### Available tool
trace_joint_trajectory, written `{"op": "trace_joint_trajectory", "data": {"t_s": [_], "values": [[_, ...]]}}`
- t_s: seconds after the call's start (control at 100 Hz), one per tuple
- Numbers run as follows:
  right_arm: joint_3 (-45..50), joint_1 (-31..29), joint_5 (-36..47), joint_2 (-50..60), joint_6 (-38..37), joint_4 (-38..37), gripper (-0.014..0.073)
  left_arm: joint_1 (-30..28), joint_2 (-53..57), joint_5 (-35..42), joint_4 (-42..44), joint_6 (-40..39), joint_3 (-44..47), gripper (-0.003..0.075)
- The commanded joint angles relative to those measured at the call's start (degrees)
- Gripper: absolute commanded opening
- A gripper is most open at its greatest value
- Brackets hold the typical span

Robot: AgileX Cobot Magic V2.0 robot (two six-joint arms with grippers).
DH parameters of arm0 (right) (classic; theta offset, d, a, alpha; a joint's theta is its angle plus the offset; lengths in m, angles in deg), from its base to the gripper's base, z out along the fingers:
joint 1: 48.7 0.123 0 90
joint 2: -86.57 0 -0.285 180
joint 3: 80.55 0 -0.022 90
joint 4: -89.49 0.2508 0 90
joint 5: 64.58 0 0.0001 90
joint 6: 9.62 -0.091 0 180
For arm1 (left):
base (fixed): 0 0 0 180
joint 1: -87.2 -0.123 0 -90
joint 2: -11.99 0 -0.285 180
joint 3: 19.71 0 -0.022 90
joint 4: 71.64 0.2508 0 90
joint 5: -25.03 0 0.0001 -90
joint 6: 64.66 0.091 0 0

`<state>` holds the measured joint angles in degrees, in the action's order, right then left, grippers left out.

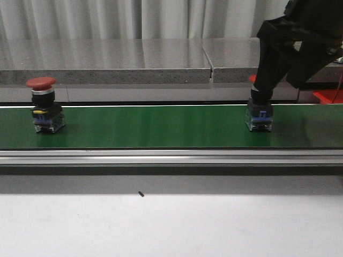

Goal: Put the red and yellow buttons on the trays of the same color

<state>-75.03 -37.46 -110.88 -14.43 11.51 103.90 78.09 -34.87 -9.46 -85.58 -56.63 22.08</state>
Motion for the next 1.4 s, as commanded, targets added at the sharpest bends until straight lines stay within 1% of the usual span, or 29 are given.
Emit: {"op": "trace_joint_trajectory", "data": {"t_s": [0.0, 0.37, 0.4, 0.44, 0.61, 0.66, 0.79, 0.88, 1.05, 1.3, 1.39], "values": [[-2.00, 0.05, 2.47, 1.16, -0.20, -0.09, 0.0527, 0.23, 0.17, 3.82, -1.10, 0.03, -1.66, -0.0020], [-2.00, 0.05, 3.80, -1.03, -0.20, -0.04, 0.0524, 0.23, 0.17, 3.82, -1.10, 0.03, -1.66, -0.0020], [-2.00, 0.05, 3.80, -1.03, -0.20, -0.04, 0.0514, 0.23, 0.17, 3.82, -1.10, 0.03, -1.66, -0.0020], [-2.00, 0.05, 3.63, -1.03, -0.20, -0.04, 0.0479, 0.23, 0.17, 3.82, -1.10, 0.03, -1.66, -0.0020], [-2.00, 0.05, 1.90, -1.03, -0.34, -0.04, 0.0250, 0.23, 0.17, 3.82, -1.10, 0.03, -1.66, -0.0020], [-2.00, 0.05, 1.26, -1.03, -0.51, -0.04, 0.0230, 0.23, 0.17, 3.82, -1.10, 0.03, -1.66, -0.0020], [-2.18, -0.09, 0.07, -0.43, -0.74, -0.16, 0.0230, 0.23, 0.17, 3.82, -1.10, 0.03, -1.66, -0.0020], [-4.02, -1.24, -1.93, 0.39, -0.80, -0.23, 0.0230, 0.23, 0.17, 3.82, -1.10, 0.03, -1.66, -0.0020], [-12.12, -7.54, -6.83, 1.09, -1.08, -0.27, 0.0230, 0.23, 0.17, 3.82, -1.10, 0.03, -1.66, -0.0020], [-23.27, -22.18, -9.22, -0.98, -1.14, -0.27, 0.0237, 0.23, 0.17, 3.82, -1.10, 0.03, -1.66, -0.0020], [-26.90, -26.77, -9.67, -2.95, -1.20, 1.17, 0.0237, 0.23, 0.17, 3.82, -1.10, 0.03, -1.66, -0.0020]]}}
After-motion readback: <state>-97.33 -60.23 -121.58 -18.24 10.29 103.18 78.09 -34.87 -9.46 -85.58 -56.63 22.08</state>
